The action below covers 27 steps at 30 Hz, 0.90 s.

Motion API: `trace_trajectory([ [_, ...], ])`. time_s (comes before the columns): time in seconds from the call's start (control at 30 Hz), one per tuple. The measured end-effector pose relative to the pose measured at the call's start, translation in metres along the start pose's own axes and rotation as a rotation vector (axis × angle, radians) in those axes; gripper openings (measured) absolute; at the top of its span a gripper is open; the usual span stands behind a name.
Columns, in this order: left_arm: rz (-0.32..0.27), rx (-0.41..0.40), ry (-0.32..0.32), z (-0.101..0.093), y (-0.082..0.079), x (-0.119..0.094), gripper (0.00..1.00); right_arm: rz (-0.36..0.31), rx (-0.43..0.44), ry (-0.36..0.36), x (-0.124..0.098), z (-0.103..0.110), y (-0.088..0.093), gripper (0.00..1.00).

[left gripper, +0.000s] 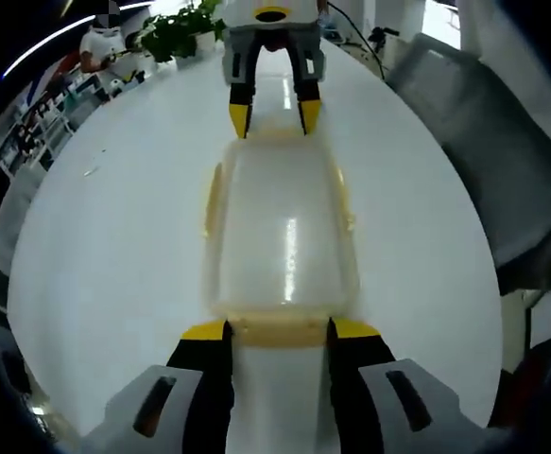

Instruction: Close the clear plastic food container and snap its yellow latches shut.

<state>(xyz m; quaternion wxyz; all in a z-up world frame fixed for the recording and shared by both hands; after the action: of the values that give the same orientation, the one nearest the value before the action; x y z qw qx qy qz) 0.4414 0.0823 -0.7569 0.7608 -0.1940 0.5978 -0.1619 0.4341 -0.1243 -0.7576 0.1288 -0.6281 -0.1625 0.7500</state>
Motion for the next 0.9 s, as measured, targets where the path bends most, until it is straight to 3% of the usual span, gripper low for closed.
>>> trace_trajectory([
  [0.1,0.024,-0.032,0.021,-0.002,-0.001,0.001,0.38,0.008,-0.011,-0.008,0.001,0.000,-0.001,0.37],
  [0.27,0.003,-0.012,0.018,-0.005,0.000,-0.002,0.38,-0.003,-0.022,-0.006,0.000,0.000,-0.001,0.36],
  [0.47,0.036,0.009,0.006,-0.005,0.002,-0.006,0.37,-0.019,-0.015,-0.001,0.000,0.004,-0.007,0.36],
  [0.9,0.048,-0.007,-0.006,-0.004,-0.012,-0.039,0.37,-0.035,-0.048,0.017,-0.029,0.014,-0.023,0.36],
])
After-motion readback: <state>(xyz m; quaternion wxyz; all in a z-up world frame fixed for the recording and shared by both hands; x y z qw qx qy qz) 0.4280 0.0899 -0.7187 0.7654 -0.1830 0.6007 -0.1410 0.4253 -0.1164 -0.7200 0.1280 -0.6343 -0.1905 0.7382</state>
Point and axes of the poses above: the point that each gripper's makers call its tool centre point, and the gripper's own axes: x roughly forward along the fingers, z roughly to its left, y roughly out of its underside, the point moved 5 cm from there along -x, roughly backward along the fingers, and after that the axes turned 11 degrees about -y, right-handed, at the moved point
